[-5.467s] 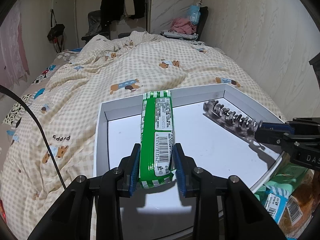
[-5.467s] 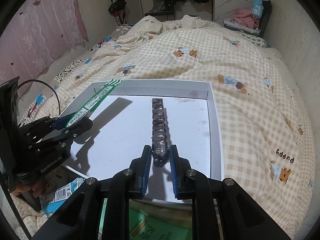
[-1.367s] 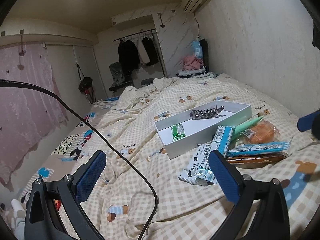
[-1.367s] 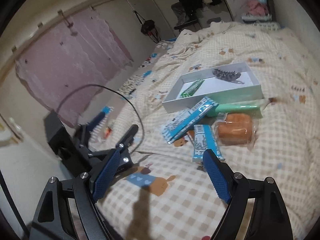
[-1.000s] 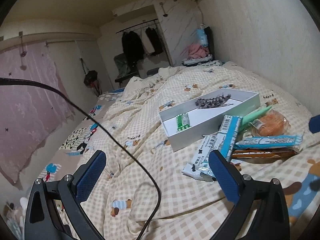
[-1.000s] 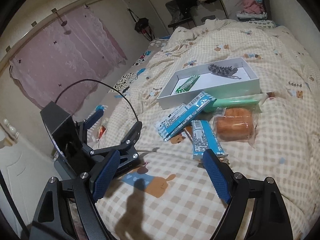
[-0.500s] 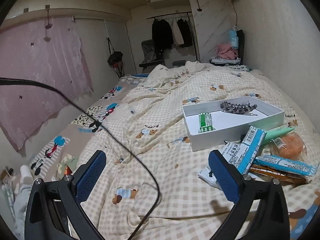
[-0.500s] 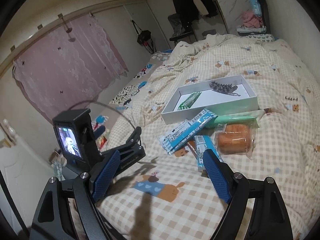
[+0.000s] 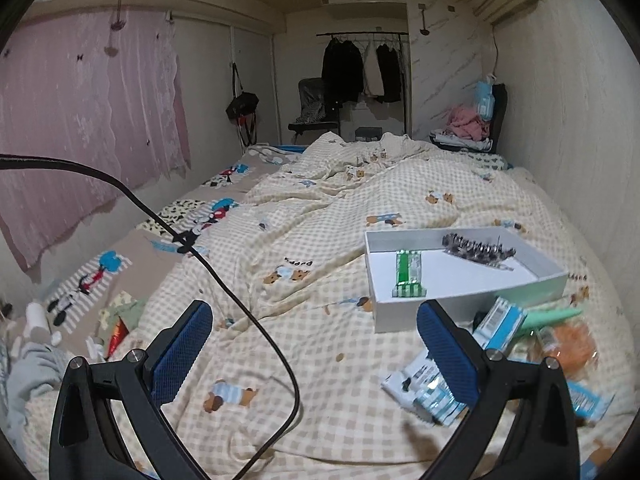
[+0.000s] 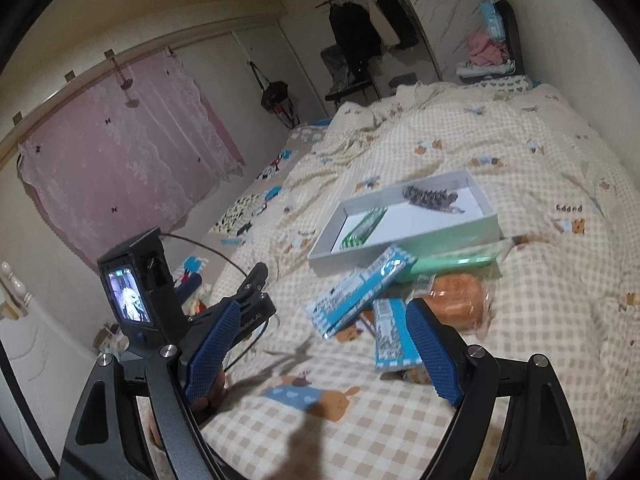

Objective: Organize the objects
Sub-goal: 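Lower the left tool onto the blue-and-white snack bar and grasp it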

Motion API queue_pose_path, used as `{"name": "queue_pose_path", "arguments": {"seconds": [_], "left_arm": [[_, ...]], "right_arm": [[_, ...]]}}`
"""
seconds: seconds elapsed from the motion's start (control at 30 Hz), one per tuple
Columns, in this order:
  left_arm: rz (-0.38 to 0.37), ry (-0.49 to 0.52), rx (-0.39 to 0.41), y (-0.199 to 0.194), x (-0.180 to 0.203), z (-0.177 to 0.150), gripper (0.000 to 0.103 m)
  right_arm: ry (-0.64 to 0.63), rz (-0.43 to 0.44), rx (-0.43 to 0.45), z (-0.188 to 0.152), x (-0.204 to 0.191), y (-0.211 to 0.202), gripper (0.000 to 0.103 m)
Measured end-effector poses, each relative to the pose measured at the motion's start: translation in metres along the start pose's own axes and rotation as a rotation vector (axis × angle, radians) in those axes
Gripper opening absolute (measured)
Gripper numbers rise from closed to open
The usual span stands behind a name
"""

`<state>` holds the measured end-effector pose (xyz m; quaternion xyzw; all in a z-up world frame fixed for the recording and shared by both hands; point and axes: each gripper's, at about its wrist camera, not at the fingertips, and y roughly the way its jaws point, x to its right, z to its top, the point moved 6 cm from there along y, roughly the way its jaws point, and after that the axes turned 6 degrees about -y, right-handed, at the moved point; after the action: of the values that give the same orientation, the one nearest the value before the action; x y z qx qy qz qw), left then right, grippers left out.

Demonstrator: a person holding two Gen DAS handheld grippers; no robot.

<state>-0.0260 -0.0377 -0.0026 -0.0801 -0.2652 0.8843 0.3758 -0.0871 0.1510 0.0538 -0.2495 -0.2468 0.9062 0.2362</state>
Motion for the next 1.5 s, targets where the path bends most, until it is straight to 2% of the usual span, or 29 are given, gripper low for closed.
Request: {"name": "queue_pose_path", "arguments": {"seconds": [0.3,0.43,0.57,0.77,0.8,0.87,0.93,1.0,1.07,1.1,1.13,1.17,1.23,1.37,1.5], "left_arm": [[-0.004,-0.037,0.004,-0.008,-0.007,-0.005,0.102],[-0.004,0.008,0.030,-0.013,-0.002,-0.007,0.103],[-0.018,0.054,0.007,-0.007,0.000,-0.004,0.102],[-0.202,0.130,-0.091,0.002,0.014,0.005,0.102],[-0.245,0.163,-0.104,0.002,0.020,0.005,0.102],[-0.394,0.245,-0.170,0.007,0.038,-0.001,0.102],[-0.479,0.273,-0.227,0.015,0.050,-0.009,0.102],[-0.538,0.289,-0.282,0.022,0.060,-0.019,0.093],[-0.584,0.278,-0.351,0.028,0.064,-0.029,0.073],[-0.596,0.277,-0.377,0.031,0.065,-0.032,0.068],[-0.601,0.277,-0.405,0.034,0.067,-0.035,0.058],[-0.590,0.280,-0.419,0.038,0.068,-0.038,0.056],[-0.570,0.320,-0.423,0.040,0.074,-0.042,0.056],[-0.601,0.422,-0.414,0.033,0.091,-0.056,0.056],[-0.564,0.515,-0.394,0.031,0.101,-0.066,0.064]], "right_arm": [[0.069,0.044,-0.014,0.006,0.013,0.003,0.086],[0.070,0.041,-0.026,0.002,0.016,0.005,0.086],[0.067,0.069,-0.059,-0.003,0.016,0.012,0.086],[0.029,0.049,-0.056,0.010,0.022,0.010,0.086],[0.008,0.047,-0.064,0.012,0.022,0.010,0.086],[-0.038,0.051,-0.079,0.016,0.021,0.012,0.086],[-0.067,0.043,-0.092,0.017,0.023,0.015,0.086],[-0.073,0.028,-0.096,0.016,0.027,0.018,0.086],[-0.062,0.030,-0.113,0.012,0.031,0.023,0.086],[-0.057,0.036,-0.122,0.011,0.033,0.026,0.086],[-0.050,0.039,-0.135,0.008,0.034,0.029,0.086],[-0.047,0.039,-0.143,0.007,0.035,0.031,0.086],[-0.048,0.038,-0.154,0.005,0.035,0.035,0.086],[-0.054,0.031,-0.171,0.001,0.036,0.041,0.086],[-0.066,0.029,-0.172,-0.001,0.035,0.043,0.086]]}}
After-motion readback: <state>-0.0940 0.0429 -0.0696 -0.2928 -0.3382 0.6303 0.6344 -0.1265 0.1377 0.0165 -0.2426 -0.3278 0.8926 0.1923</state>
